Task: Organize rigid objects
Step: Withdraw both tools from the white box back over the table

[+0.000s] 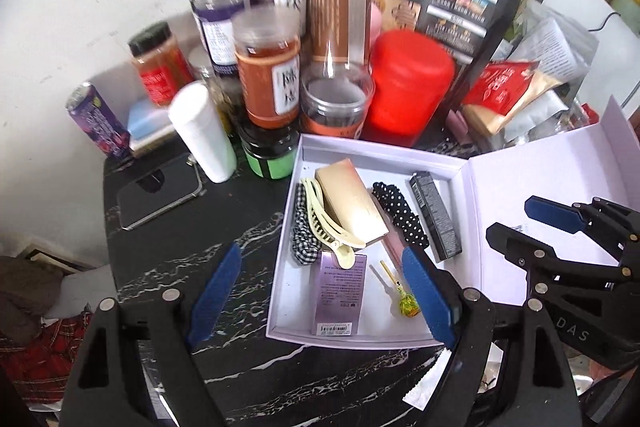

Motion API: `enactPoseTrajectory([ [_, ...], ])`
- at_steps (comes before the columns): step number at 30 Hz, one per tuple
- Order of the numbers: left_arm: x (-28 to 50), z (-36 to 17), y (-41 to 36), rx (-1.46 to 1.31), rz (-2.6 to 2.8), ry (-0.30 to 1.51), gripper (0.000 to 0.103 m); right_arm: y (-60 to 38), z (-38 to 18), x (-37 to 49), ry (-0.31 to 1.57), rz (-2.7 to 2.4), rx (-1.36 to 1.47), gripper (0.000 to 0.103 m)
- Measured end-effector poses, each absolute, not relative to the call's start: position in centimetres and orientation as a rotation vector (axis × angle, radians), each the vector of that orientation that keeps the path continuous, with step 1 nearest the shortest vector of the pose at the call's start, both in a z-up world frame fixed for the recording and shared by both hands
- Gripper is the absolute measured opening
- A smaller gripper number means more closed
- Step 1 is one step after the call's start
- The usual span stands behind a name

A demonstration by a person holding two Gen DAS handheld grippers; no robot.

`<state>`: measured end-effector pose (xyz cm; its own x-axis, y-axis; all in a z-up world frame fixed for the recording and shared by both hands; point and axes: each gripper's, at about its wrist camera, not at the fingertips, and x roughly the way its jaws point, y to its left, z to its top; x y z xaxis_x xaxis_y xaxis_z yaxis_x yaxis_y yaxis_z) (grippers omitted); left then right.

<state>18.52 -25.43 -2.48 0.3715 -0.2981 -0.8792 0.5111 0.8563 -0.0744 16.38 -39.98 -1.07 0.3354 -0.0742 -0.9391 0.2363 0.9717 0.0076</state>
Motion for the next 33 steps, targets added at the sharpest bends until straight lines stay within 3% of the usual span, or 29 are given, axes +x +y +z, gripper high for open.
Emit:
enactPoseTrajectory([
  [18,14.0,5.7,-18.7,0.191,-0.471,0.932,0.083,-34.9,6.3,12.6,1.086,-0.155,0.142,0.055],
  [25,11.4,7.0,-16.3,0.193,-0.441,0.904,0.083,-32.4,7.7,10.1,1.063,-0.138,0.124,0.063],
  [33,8.4,6.9,-13.8,0.207,-0.391,0.901,0.083,-29.3,8.0,6.9,1.060,-0.106,0.131,0.063],
])
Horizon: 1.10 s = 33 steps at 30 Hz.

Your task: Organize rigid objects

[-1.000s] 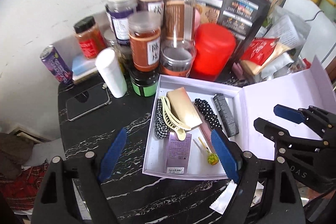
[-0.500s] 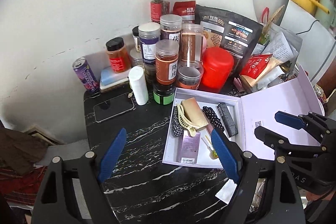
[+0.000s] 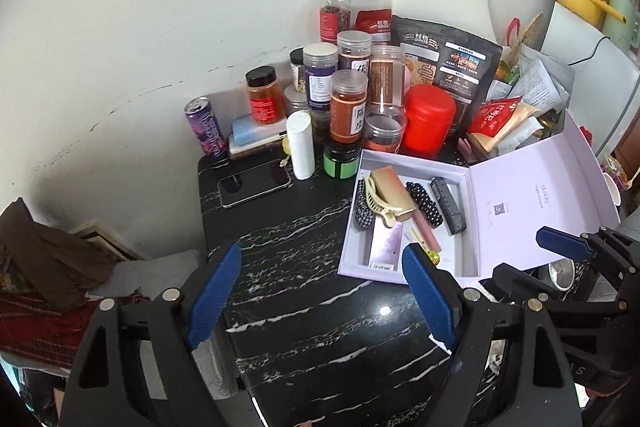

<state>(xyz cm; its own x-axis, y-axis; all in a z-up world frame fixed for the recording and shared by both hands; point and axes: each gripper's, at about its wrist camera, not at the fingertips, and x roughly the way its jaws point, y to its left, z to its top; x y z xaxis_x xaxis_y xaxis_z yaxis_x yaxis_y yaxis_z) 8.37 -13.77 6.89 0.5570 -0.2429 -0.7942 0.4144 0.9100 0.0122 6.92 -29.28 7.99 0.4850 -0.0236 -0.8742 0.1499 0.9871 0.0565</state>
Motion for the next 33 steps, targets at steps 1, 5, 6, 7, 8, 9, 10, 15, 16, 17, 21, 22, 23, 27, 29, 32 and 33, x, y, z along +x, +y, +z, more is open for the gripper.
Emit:
enactPoseTrajectory([
  [1,8.0,6.8,-13.4,0.210,-0.382,0.900,0.083,-29.0,7.9,6.6,1.062,-0.103,0.132,0.063],
  [5,6.8,6.4,-12.3,0.205,-0.364,0.909,0.083,-27.8,7.5,5.2,1.076,-0.098,0.143,0.063],
  [6,6.6,6.3,-12.1,0.205,-0.361,0.910,0.083,-27.6,7.4,4.9,1.077,-0.098,0.147,0.063],
  [7,6.5,6.2,-12.0,0.203,-0.360,0.912,0.083,-27.4,7.3,4.6,1.080,-0.098,0.152,0.063],
  [8,6.3,6.1,-11.8,0.201,-0.360,0.914,0.083,-27.2,7.3,4.4,1.083,-0.099,0.155,0.063],
  [9,6.1,6.1,-11.8,0.199,-0.360,0.915,0.083,-27.1,7.2,4.2,1.084,-0.100,0.156,0.063],
  [10,6.0,6.0,-11.7,0.195,-0.362,0.920,0.083,-27.0,7.2,4.1,1.084,-0.101,0.156,0.063],
  [15,5.6,5.7,-11.5,0.184,-0.365,0.928,0.083,-26.6,7.2,3.7,1.084,-0.106,0.150,0.063],
  [16,5.5,5.7,-11.4,0.180,-0.367,0.930,0.083,-26.6,7.2,3.7,1.084,-0.105,0.150,0.063],
  [17,5.6,5.7,-11.4,0.179,-0.368,0.931,0.083,-26.6,7.2,3.6,1.084,-0.104,0.148,0.063],
  [21,5.5,5.6,-11.2,0.174,-0.366,0.936,0.083,-26.4,7.4,3.5,1.082,-0.103,0.147,0.063],
  [22,5.4,5.6,-11.2,0.170,-0.365,0.937,0.083,-26.3,7.4,3.5,1.082,-0.102,0.147,0.063],
  [23,5.4,5.6,-11.1,0.168,-0.364,0.938,0.083,-26.3,7.5,3.5,1.083,-0.101,0.146,0.063],
  [27,5.4,5.7,-11.0,0.167,-0.360,0.938,0.083,-26.1,7.6,3.5,1.086,-0.097,0.141,0.063],
  [29,5.4,5.7,-11.0,0.163,-0.357,0.941,0.083,-26.1,7.6,3.5,1.086,-0.096,0.140,0.063],
  [32,5.5,5.7,-10.9,0.155,-0.357,0.944,0.083,-26.1,7.6,3.6,1.090,-0.092,0.141,0.063],
  [33,5.4,5.8,-10.9,0.155,-0.356,0.944,0.083,-26.1,7.6,3.6,1.091,-0.090,0.141,0.063],
])
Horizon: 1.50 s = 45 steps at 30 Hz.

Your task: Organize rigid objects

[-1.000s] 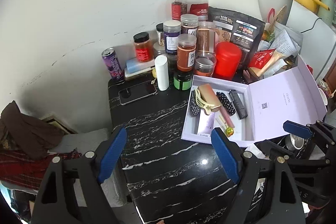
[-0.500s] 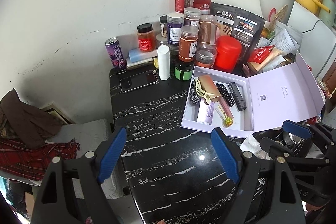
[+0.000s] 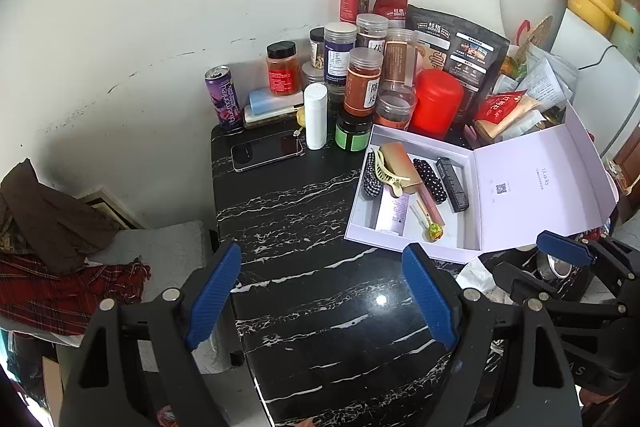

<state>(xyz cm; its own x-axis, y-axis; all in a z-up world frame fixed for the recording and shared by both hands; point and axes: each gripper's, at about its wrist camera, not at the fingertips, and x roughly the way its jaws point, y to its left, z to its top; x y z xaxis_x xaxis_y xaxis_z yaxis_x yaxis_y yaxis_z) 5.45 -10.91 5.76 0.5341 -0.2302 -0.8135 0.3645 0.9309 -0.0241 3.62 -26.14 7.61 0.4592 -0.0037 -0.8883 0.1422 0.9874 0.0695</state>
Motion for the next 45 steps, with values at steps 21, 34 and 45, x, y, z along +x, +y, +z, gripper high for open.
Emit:
enactPoseTrajectory([
  [21,5.36,6.07,-10.72,0.160,-0.342,0.940,0.083,-26.24,7.59,3.62,1.094,-0.086,0.137,0.063],
  [34,5.25,5.89,-10.69,0.166,-0.345,0.942,0.083,-26.70,7.35,3.54,1.103,-0.085,0.129,0.063],
  [45,5.26,5.92,-10.55,0.169,-0.345,0.944,0.083,-26.86,7.28,3.40,1.105,-0.086,0.126,0.063],
])
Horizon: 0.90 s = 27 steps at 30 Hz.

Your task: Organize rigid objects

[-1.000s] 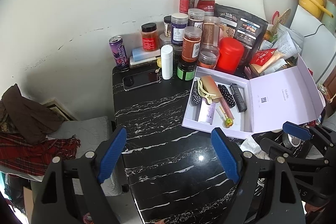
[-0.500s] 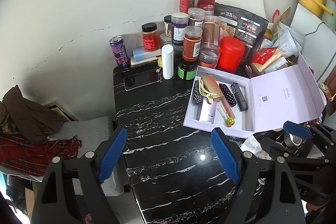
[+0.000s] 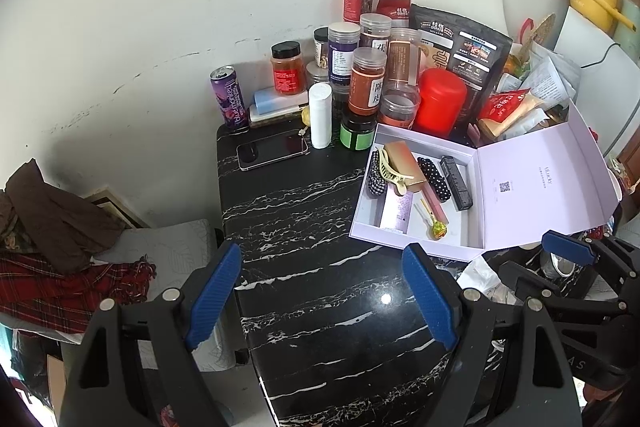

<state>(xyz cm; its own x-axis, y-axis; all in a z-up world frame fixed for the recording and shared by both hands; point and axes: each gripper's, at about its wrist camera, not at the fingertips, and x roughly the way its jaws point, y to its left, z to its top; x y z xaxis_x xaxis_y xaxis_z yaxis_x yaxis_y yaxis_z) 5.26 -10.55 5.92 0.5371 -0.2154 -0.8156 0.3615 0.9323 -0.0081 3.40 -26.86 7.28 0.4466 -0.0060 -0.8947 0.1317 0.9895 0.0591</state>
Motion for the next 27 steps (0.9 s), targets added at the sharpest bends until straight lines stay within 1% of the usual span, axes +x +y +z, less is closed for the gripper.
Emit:
enactPoseTrajectory([
  [27,4.71,6.37,-10.40,0.171,-0.341,0.936,0.083,-26.95,7.61,3.04,1.106,-0.086,0.110,0.063],
])
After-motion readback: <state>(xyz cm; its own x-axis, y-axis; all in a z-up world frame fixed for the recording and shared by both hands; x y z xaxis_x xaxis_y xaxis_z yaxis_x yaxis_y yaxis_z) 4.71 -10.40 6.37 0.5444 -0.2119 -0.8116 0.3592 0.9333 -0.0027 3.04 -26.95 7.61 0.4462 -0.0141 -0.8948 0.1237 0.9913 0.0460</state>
